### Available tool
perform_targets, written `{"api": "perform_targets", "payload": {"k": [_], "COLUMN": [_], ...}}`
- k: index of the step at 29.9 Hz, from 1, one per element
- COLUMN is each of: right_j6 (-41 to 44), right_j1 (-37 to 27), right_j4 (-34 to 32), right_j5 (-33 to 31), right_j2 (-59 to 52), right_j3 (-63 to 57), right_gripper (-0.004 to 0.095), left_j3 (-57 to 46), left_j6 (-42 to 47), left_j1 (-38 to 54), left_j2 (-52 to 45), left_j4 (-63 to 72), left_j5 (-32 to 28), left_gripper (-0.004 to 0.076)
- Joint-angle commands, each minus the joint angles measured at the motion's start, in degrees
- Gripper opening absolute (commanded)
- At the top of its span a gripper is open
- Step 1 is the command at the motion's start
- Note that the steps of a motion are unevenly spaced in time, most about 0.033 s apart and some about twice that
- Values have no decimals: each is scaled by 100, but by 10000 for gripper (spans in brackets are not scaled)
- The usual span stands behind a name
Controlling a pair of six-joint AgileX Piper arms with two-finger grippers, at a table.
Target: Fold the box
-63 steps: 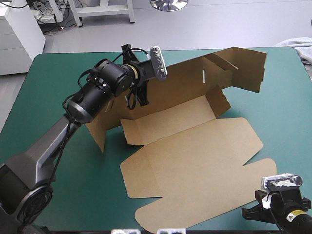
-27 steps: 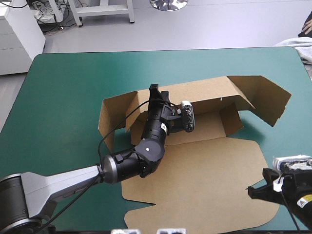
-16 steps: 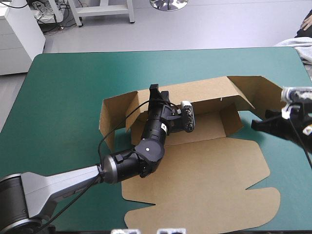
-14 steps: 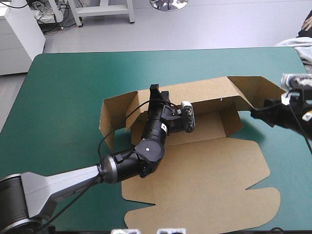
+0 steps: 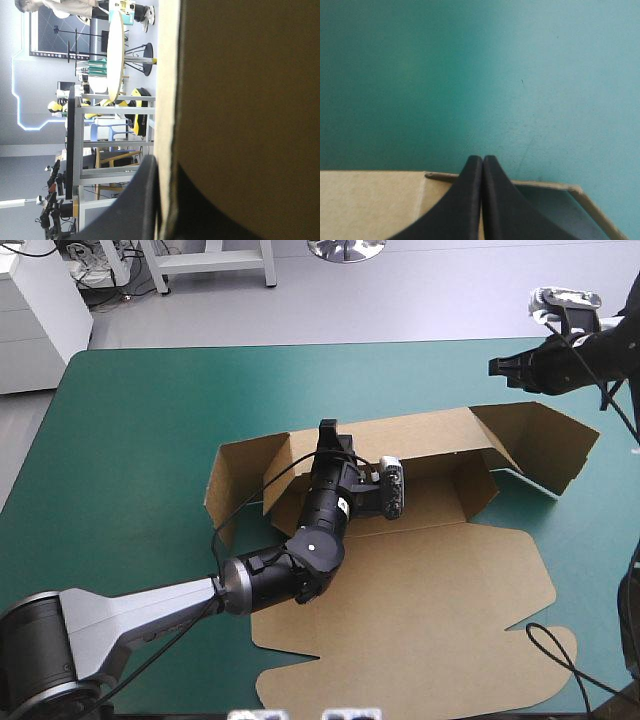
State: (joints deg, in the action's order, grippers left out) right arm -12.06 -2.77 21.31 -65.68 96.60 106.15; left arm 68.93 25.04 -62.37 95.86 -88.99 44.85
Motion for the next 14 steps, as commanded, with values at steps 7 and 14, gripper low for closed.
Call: {"api": "perform_targets", "payload": {"k": [7, 14], "right_j6": [-50, -124], "right_j1": [11, 11], "right_j4": [63, -139], "right_j5": [-393, -583], "right_j2": [798, 888], "right_j3": [900, 891], "right_gripper": [-19, -19], "left_j3": [149, 149], "left_j6": [122, 165], "left_j1": [-34, -34], "left_j2": [-241, -241], "left_j4": [-192, -192], "left_j5": [353, 576], "left_gripper": [-10, -10]}}
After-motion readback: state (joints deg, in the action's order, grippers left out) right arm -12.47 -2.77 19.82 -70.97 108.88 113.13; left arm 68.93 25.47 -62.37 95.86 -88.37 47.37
